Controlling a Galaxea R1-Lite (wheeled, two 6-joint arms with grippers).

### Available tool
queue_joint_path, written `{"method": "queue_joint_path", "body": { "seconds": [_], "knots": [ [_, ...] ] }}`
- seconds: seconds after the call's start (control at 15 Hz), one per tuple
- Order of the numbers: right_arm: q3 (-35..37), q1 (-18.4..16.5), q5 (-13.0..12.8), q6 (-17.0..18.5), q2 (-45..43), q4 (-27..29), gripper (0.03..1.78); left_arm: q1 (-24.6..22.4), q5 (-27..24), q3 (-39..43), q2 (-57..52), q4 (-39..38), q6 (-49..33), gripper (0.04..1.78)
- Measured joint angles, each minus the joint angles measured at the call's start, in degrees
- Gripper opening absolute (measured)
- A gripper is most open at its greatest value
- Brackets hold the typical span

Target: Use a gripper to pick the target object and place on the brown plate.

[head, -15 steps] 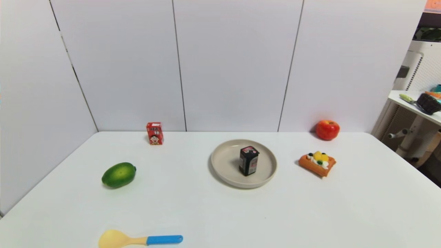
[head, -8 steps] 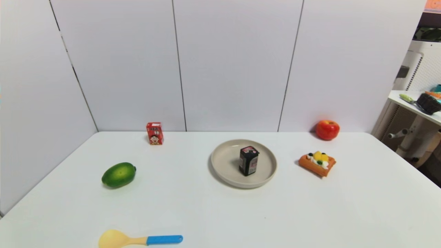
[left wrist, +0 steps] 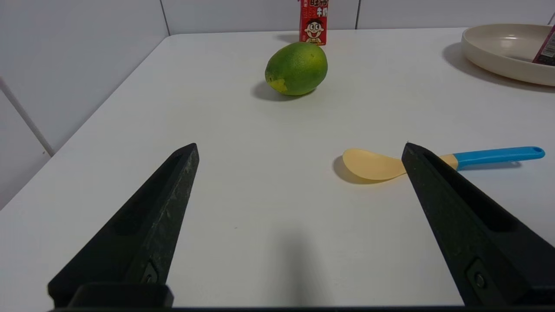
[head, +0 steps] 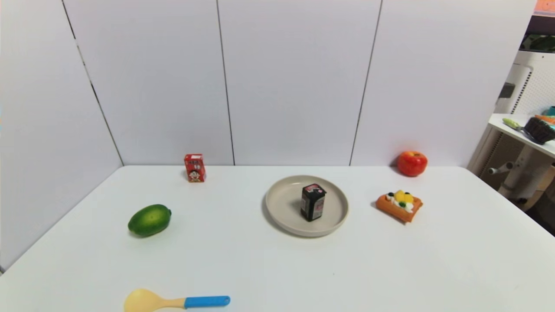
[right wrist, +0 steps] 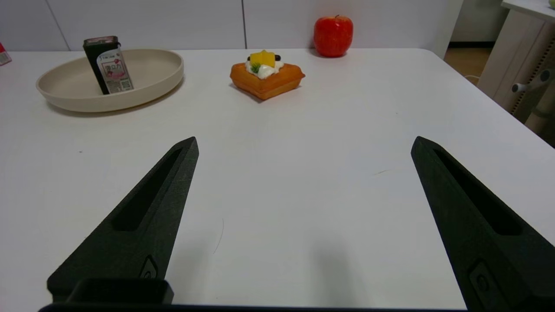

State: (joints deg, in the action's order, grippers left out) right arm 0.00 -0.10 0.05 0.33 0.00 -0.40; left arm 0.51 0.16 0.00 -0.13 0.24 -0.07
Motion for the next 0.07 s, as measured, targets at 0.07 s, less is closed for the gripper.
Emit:
{"method": "queue_joint_path", "body": {
  "seconds": [0.07],
  "knots": [
    [0.0, 0.0, 0.0, 0.0, 0.0, 0.0, 1.69, 0.0, 0.0, 0.0, 0.0, 0.0, 0.0, 1.69]
  ]
}}
